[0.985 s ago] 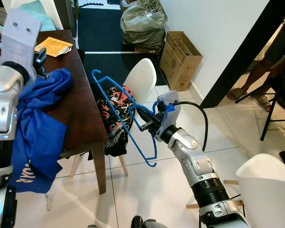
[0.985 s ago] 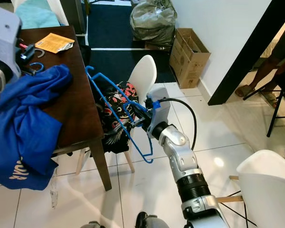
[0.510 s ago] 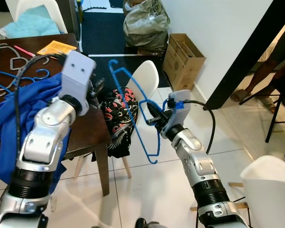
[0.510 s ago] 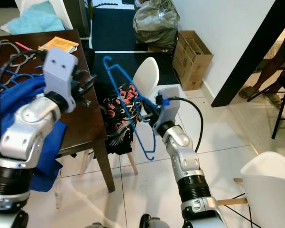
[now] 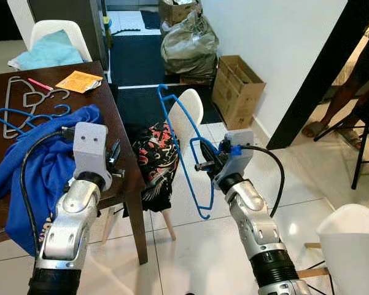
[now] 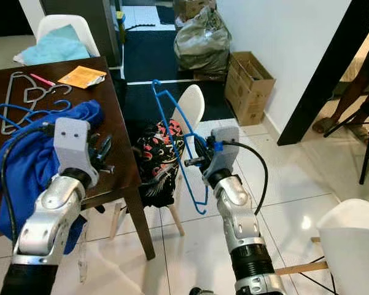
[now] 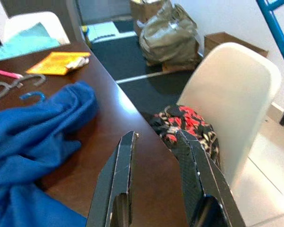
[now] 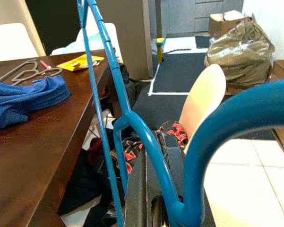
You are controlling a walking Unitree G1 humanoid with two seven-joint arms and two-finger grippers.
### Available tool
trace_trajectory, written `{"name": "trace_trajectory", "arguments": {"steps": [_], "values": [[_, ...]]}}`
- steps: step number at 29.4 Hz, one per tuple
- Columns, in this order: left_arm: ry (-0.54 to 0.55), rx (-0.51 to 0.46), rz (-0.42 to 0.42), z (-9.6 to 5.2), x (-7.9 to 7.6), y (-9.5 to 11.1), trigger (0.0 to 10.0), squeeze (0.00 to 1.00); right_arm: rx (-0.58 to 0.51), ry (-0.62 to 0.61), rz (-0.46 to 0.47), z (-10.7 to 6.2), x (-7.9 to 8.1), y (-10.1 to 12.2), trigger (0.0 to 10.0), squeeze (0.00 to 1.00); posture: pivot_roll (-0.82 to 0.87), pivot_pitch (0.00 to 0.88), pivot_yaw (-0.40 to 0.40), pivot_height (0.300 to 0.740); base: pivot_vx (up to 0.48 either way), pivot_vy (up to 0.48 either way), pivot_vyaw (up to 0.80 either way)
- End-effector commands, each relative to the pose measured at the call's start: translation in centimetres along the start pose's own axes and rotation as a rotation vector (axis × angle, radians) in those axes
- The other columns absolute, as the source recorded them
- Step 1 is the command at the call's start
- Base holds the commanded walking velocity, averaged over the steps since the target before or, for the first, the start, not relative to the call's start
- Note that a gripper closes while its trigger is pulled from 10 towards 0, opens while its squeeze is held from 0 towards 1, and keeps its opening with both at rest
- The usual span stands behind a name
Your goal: Hang hanger
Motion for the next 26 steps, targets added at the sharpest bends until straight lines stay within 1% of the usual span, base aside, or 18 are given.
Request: {"name": "trace_trajectory", "arguments": {"steps": [1,2,4,6,11,18,21,23,24,25,26], "values": [[0.023,0.018,0.011,-0.5,0.3,-1.0,10.0,0.0,-0.028,-0.021,-0.01,-0.3,-0.3,0.4,10.0,0.0,0.04,0.083,-0.063,0.74,0.0,0.0,0.0],[0.02,0.015,0.015,-0.5,0.3,-1.0,10.0,0.0,-0.031,-0.029,-0.013,-0.4,-0.4,0.5,10.0,0.0,0.04,0.083,-0.063,0.74,0.0,0.0,0.0],[-0.006,0.01,0.018,-0.6,-0.2,-0.9,10.0,0.0,-0.03,-0.057,-0.001,-0.5,-1.0,0.5,10.0,0.0,0.05,0.089,-0.066,0.74,0.0,0.0,-0.8],[-0.011,0.01,0.018,-0.7,-0.3,-0.9,10.0,0.0,-0.03,-0.061,-0.002,-0.5,-1.1,0.5,10.0,0.0,0.05,0.089,-0.066,0.74,0.0,0.0,-0.8],[-0.037,0.01,0.053,-1.1,-0.8,-1.2,10.0,0.0,-0.031,-0.079,-0.023,-0.8,-1.4,0.5,10.0,0.0,0.04,0.098,-0.066,0.74,0.0,0.0,-0.8],[-0.032,0.017,0.045,-1.1,-0.7,-1.3,10.0,0.0,-0.011,-0.104,-0.052,-1.4,-1.9,0.1,10.0,0.0,0.02,0.104,-0.068,0.74,0.0,0.0,-0.8],[-0.056,0.02,0.067,-0.9,-1.0,-1.6,10.0,0.0,0.038,-0.15,-0.095,-2.1,-3.0,-0.6,10.0,0.0,0.01,0.108,-0.072,0.74,0.0,0.0,-0.8],[-0.056,0.02,0.067,-0.9,-1.0,-1.6,10.0,0.0,0.038,-0.15,-0.095,-2.1,-3.0,-0.6,10.0,0.0,0.01,0.108,-0.072,0.74,0.0,0.0,-0.8],[-0.074,0.047,0.072,-0.9,-1.3,-2.1,10.0,0.0,0.068,-0.163,-0.102,-2.3,-3.3,-1.2,10.0,0.0,0.01,0.108,-0.072,0.74,0.0,0.0,-0.8],[-0.074,0.047,0.072,-0.9,-1.3,-2.1,10.0,0.0,0.068,-0.163,-0.102,-2.3,-3.3,-1.2,10.0,0.0,0.01,0.108,-0.072,0.74,0.0,0.0,-0.8],[-0.075,0.123,0.099,-1.2,-1.2,-4.1,10.0,0.0,0.117,-0.188,-0.107,-2.5,-3.8,-2.3,10.0,0.0,0.01,0.112,-0.065,0.74,0.0,0.0,-0.8]]}}
Point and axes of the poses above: a point about 5 cm out from each wrist's last joint towards the gripper, its own z axis pointing out of the wrist towards the gripper, its own y axis along the axis of the wrist's last joint, x = y × z, the point moved 6 cm from there along z, pointing out of the wrist towards the gripper, and after that the axes turned 1 degree about -z, right-handed, at the moved point
